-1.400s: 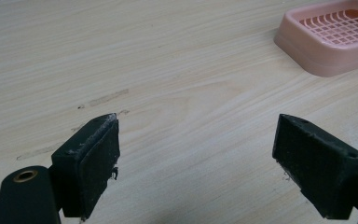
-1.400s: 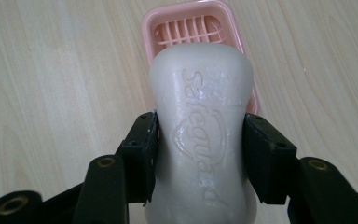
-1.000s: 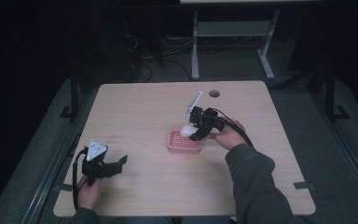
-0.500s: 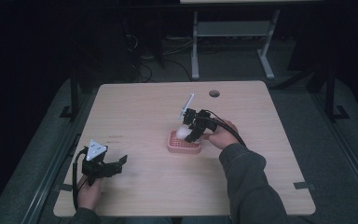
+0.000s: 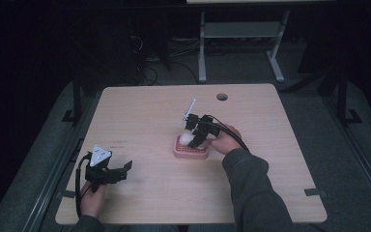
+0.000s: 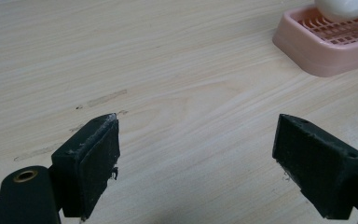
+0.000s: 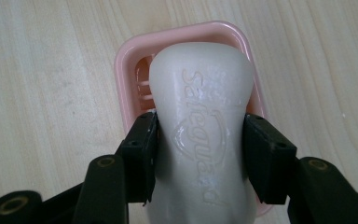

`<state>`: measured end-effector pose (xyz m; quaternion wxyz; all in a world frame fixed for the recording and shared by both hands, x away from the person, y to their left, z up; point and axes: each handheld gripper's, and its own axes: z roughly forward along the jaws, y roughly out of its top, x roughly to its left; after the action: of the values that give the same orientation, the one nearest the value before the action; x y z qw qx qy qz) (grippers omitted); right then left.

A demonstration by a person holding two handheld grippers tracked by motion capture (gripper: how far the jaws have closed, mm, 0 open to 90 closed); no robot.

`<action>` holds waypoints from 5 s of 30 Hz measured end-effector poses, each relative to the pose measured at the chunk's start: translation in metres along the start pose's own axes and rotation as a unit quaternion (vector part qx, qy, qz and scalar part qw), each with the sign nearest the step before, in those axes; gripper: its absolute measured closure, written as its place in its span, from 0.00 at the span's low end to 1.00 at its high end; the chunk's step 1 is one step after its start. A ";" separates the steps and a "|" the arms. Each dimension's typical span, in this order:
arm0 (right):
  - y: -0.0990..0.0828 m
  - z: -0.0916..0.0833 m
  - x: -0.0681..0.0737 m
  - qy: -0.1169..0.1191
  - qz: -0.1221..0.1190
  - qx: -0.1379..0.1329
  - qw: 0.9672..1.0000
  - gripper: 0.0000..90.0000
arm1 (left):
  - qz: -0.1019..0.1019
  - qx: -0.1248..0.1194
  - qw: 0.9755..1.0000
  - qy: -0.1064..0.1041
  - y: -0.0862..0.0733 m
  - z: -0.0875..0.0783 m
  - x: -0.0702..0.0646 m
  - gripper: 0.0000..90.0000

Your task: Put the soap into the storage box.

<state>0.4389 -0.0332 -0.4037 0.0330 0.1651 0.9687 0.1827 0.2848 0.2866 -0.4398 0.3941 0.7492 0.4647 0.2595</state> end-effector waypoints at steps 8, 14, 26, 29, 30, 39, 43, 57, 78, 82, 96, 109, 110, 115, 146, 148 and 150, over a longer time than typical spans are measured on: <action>0.001 0.009 -0.003 0.001 0.005 0.011 1.000 0.54 | -0.001 0.000 1.000 -0.001 0.000 0.000 0.000 0.16; 0.000 0.015 -0.004 0.006 0.010 0.015 1.000 0.54 | -0.001 0.000 1.000 -0.001 0.000 0.000 0.000 0.16; -0.004 0.021 -0.006 0.009 0.021 0.003 1.000 0.54 | 0.000 0.001 1.000 -0.002 0.000 0.000 -0.001 0.16; -0.004 0.021 -0.005 0.009 0.023 0.003 1.000 0.53 | 0.002 0.003 1.000 -0.002 0.001 0.000 -0.001 0.16; -0.004 0.021 -0.005 0.009 0.023 0.003 1.000 0.53 | 0.003 0.003 1.000 -0.002 0.001 0.000 -0.001 0.16; -0.004 0.018 -0.004 0.009 0.029 -0.008 1.000 0.48 | 0.005 0.003 1.000 -0.002 0.001 0.000 -0.001 0.16; -0.005 0.017 -0.003 0.010 0.029 -0.011 0.999 0.47 | 0.004 0.003 1.000 -0.002 0.001 0.000 -0.001 0.16; -0.011 -0.007 0.002 0.009 0.025 -0.054 0.998 0.44 | 0.003 0.004 1.000 -0.002 0.000 0.001 -0.001 0.16; -0.036 -0.046 0.006 -0.022 0.035 -0.066 0.997 0.41 | 0.003 0.007 1.000 -0.002 0.000 0.001 -0.002 0.16; -0.041 -0.050 0.007 -0.026 0.038 -0.069 0.997 0.40 | 0.003 0.007 1.000 -0.003 0.000 0.001 -0.002 0.16; -0.070 -0.061 0.007 -0.036 0.059 -0.071 0.995 0.38 | 0.007 0.006 1.000 -0.003 0.000 0.002 -0.003 0.16; -0.086 -0.070 0.011 -0.041 0.069 -0.075 0.994 0.38 | 0.007 0.006 1.000 -0.004 0.000 0.002 -0.003 0.16; -0.091 -0.069 0.011 -0.041 0.071 -0.075 0.994 0.38 | 0.008 0.007 1.000 -0.004 0.000 0.002 -0.003 0.16; -0.100 -0.066 0.012 -0.037 0.080 -0.075 0.993 0.37 | 0.010 0.009 1.000 -0.004 0.000 0.002 -0.004 0.16; -0.133 -0.058 0.019 -0.032 0.106 -0.071 0.991 0.36 | 0.011 0.010 1.000 -0.006 0.000 0.003 -0.004 0.16; -0.135 -0.057 0.019 -0.034 0.105 -0.070 0.991 0.36 | 0.011 0.010 1.000 -0.006 0.000 0.003 -0.004 0.16; -0.137 -0.057 0.020 -0.033 0.107 -0.072 0.991 0.36 | 0.012 0.012 1.000 -0.006 0.000 0.003 -0.004 0.16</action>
<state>0.3710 -0.1671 -0.4009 0.0574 0.2712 0.9280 0.2487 0.2852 0.2816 -0.4413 0.3849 0.7610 0.4564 0.2539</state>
